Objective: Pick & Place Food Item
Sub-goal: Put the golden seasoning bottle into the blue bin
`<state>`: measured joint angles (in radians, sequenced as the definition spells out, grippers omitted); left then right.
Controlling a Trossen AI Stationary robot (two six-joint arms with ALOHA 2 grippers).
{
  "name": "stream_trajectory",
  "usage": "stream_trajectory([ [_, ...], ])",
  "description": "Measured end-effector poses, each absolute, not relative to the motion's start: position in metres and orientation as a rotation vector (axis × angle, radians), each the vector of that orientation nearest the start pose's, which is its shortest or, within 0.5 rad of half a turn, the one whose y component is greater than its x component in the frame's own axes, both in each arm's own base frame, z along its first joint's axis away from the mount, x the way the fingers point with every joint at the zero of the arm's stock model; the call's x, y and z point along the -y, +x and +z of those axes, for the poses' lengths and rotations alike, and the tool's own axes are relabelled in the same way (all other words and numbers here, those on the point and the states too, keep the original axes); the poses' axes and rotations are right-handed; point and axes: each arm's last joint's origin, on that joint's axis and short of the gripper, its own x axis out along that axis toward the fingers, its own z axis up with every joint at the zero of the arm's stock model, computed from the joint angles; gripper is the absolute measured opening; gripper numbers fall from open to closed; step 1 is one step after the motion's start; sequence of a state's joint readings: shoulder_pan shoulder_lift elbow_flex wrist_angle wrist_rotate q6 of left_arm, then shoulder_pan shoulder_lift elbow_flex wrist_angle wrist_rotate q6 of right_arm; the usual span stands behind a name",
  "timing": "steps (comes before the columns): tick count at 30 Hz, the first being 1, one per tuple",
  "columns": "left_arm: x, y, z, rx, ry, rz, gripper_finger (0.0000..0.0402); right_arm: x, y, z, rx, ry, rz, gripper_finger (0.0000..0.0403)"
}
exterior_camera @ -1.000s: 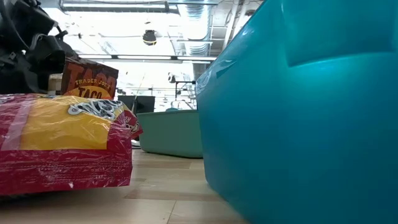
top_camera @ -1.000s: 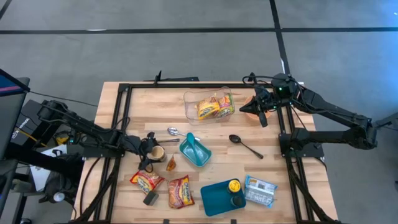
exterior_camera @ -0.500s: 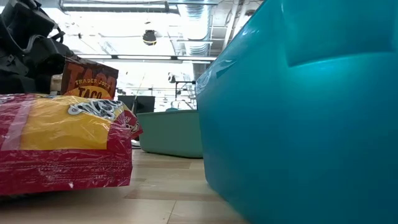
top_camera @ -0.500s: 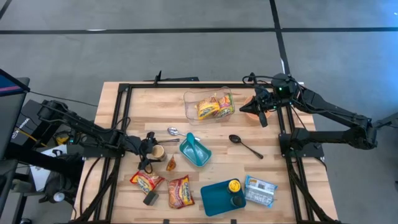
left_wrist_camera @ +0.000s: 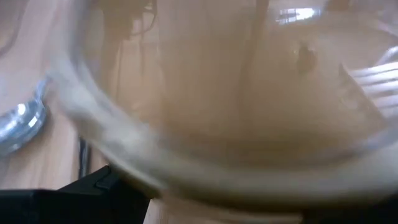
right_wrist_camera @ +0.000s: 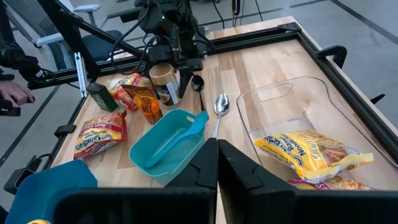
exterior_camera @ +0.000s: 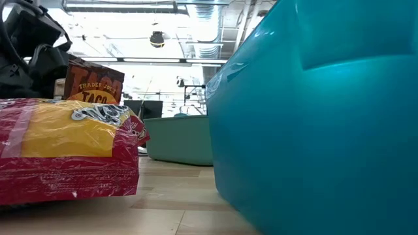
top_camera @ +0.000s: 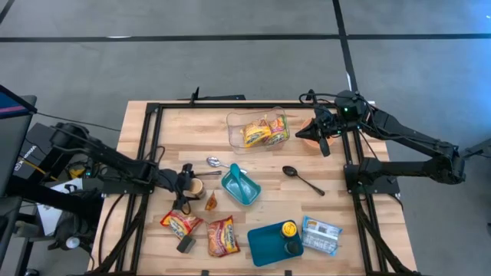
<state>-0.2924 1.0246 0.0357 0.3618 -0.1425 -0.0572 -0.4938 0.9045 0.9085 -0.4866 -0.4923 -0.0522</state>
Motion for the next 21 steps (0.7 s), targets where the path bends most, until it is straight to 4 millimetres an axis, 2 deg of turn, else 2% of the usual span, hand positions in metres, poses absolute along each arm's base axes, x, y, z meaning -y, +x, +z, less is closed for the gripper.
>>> stream_trajectory([
  [5, 0.0395, 0.1462, 0.1011, -0.574, 0.07, -0.122, 0.0301, 0.0752, 0.1687, 0.3288, -0.424, 0.177, 0.01, 0.0],
  [21, 0.0399, 0.1475, 0.098, -0.585, 0.072, -0.122, 0.0301, 0.0753, 0.1687, 0.3288, -0.424, 0.177, 0.01, 0.0],
])
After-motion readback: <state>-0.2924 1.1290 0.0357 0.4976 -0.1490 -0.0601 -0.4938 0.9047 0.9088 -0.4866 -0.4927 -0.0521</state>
